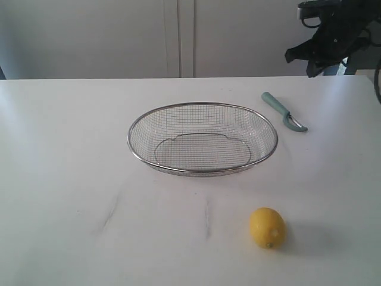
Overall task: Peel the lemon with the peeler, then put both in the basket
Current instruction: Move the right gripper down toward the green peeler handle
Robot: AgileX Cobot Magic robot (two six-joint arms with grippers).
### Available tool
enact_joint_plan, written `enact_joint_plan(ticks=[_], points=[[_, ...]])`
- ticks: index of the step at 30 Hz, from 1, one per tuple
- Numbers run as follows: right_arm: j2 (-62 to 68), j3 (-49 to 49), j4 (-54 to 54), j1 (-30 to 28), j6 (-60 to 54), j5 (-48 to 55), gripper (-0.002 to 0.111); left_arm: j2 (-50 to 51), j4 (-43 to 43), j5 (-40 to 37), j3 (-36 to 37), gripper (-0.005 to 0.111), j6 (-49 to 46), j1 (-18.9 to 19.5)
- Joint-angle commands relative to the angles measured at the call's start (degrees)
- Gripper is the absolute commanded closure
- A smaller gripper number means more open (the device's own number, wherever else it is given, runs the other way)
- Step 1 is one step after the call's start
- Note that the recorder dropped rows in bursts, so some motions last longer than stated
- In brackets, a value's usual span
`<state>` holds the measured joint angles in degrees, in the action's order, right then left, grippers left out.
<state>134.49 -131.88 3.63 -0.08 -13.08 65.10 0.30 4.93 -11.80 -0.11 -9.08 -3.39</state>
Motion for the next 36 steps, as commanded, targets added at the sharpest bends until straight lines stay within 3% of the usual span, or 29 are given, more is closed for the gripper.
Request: enact_joint_plan(ticks=[1, 4, 8, 9, 11, 15, 36], points=[[5.08, -4.54, 0.85, -0.38, -5.33, -2.61, 0.108, -0.3, 0.16, -0.26, 0.11, 0.106, 0.05, -0.26], [7.73, -4.76, 9.3, -0.3, -14.57, -5.99, 0.098, -0.3, 0.16, -0.26, 0.11, 0.106, 0.05, -0.26], [10.9, -4.76, 9.64, 0.94, -15.59, -16.25, 0.077, -0.3, 0.16, -0.26, 0.11, 0.106, 0.05, -0.26], [11.58, -4.76, 9.64, 1.07, -15.04, -17.94, 0.076, -0.3, 0.16, -0.26, 0.11, 0.106, 0.05, -0.26], [12.6, -4.76, 9.24, 1.42, -12.7, -22.7, 0.078, -0.3, 0.16, -0.26, 0.11, 0.106, 0.05, -0.26], [13.69, -4.76, 3.99, 1.42, -4.15, -28.16, 0.108, -0.3, 0.16, -0.26, 0.11, 0.106, 0.05, -0.26], [18.74, -4.89, 4.58, 3.71, -4.9, -27.9, 0.108, -0.3, 0.16, -0.26, 0.11, 0.106, 0.05, -0.26]])
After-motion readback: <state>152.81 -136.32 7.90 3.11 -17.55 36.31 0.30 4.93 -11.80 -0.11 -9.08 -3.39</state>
